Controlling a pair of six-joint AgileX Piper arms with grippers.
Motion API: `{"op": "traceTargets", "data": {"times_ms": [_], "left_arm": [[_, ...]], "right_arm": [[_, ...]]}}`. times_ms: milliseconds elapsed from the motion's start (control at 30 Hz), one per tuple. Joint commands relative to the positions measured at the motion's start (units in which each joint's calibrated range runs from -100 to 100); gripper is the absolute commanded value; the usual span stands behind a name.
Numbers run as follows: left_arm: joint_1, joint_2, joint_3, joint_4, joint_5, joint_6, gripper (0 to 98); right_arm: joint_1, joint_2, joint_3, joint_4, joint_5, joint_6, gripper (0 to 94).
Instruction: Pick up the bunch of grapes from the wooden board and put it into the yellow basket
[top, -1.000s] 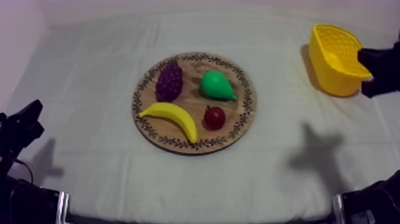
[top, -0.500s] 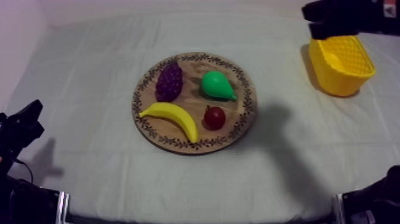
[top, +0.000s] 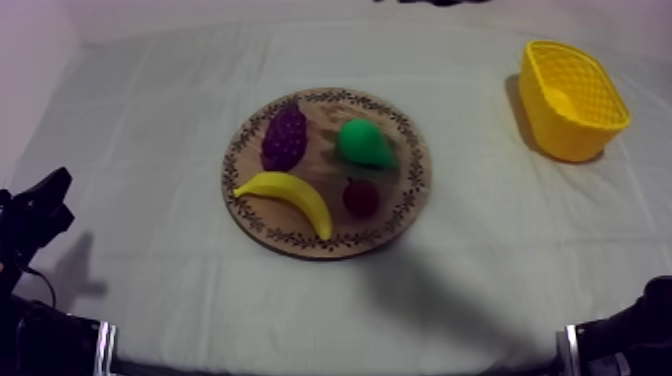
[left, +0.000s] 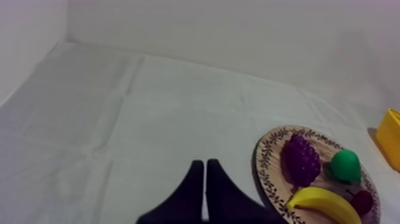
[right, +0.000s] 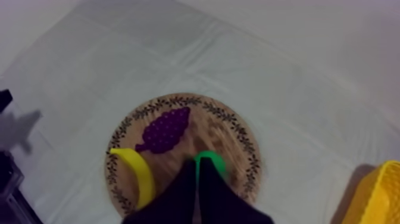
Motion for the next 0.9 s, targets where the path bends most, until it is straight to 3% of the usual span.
{"op": "traceTargets", "data": {"times_ms": [0,367,867], "left_arm": [[0.0,0.0,0.0,0.02,0.0,0.0,0.1],[0.0,0.0,0.0,0.02,0.0,0.0,0.1],[0.0,0.0,0.0,0.02,0.0,0.0,0.1]], "right_arm": [[-0.8,5.2,-8.9,0.7,3.6,-2.2,0.2],[-3.2,21.5,-29.4,2.9,15.7,-11.2,0.2],[-3.5,39.1,-48.1,2.2,27.3,-13.6,0.2]]}}
